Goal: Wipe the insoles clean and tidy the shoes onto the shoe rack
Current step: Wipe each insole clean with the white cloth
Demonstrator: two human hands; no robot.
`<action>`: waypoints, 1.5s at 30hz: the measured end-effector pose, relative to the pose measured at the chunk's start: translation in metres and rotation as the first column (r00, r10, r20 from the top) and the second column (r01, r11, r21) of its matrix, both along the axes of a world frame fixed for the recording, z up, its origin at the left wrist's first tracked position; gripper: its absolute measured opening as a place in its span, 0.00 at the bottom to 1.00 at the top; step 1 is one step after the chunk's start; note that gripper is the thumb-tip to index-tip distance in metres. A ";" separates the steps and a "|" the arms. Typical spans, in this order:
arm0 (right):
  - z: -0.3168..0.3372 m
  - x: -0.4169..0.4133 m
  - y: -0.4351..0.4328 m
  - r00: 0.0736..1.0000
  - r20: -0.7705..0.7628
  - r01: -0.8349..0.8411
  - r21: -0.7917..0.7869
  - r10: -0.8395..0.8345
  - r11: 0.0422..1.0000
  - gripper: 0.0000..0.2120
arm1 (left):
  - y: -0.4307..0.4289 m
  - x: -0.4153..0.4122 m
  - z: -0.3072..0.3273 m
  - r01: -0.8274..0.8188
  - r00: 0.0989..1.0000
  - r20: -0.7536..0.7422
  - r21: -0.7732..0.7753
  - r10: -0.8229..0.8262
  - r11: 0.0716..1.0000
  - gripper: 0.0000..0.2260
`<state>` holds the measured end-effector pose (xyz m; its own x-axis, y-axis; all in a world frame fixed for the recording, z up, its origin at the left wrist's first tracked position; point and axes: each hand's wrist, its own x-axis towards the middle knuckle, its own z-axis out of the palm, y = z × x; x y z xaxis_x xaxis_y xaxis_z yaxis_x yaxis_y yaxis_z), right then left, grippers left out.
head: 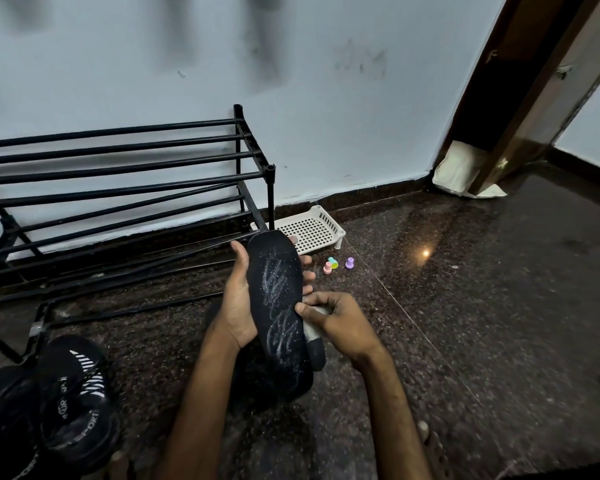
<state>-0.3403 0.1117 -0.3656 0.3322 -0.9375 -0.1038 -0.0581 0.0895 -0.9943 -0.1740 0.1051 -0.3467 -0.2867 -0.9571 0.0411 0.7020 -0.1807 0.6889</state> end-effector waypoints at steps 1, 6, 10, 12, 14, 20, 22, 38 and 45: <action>-0.001 -0.003 0.001 1.000 -0.003 0.022 0.000 -0.022 1.000 0.06 | -0.002 -0.004 0.000 -0.007 1.000 0.010 0.008 0.007 1.000 0.40; -0.006 -0.029 -0.002 0.966 -0.102 0.234 -0.043 -0.238 0.971 0.11 | -0.007 -0.032 0.005 -0.064 0.995 0.084 0.041 0.060 0.997 0.38; 0.003 -0.052 -0.004 0.917 -0.020 0.397 -0.015 -0.397 0.918 0.14 | -0.010 -0.044 -0.006 -0.084 0.992 0.095 0.060 0.078 0.995 0.34; 0.011 -0.057 -0.003 0.906 0.123 0.403 0.034 -0.404 0.915 0.14 | -0.009 -0.050 -0.011 -0.084 0.994 0.073 0.068 0.079 0.994 0.34; 0.021 -0.055 -0.001 0.876 0.274 0.387 0.091 -0.397 0.918 0.14 | -0.005 -0.054 -0.013 -0.088 0.996 0.041 0.084 0.084 0.993 0.34; 0.034 -0.016 -0.005 0.816 0.455 0.308 0.178 -0.356 0.935 0.14 | 0.004 -0.050 -0.018 -0.124 0.991 -0.030 0.134 0.129 0.983 0.33; 0.027 0.007 -0.008 0.825 0.374 0.384 0.182 -0.424 0.905 0.15 | 0.006 -0.048 -0.017 -0.109 0.992 -0.045 0.137 0.116 0.985 0.33; -0.048 0.006 0.010 0.769 -0.636 0.163 0.112 -0.055 0.980 0.11 | -0.002 -0.012 -0.028 -0.243 0.969 -0.037 0.010 0.243 0.970 0.36; -0.036 -0.039 0.006 0.922 -0.383 0.155 0.227 -0.058 0.961 0.14 | 0.003 -0.002 -0.027 -0.226 0.973 -0.045 0.015 0.226 0.974 0.36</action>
<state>-0.3795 0.1179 -0.4017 0.1244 -0.8926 -0.4333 -0.3930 0.3566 -0.8476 -0.1762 0.1081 -0.3741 -0.0608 -0.9974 0.0391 0.7564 -0.0205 0.6538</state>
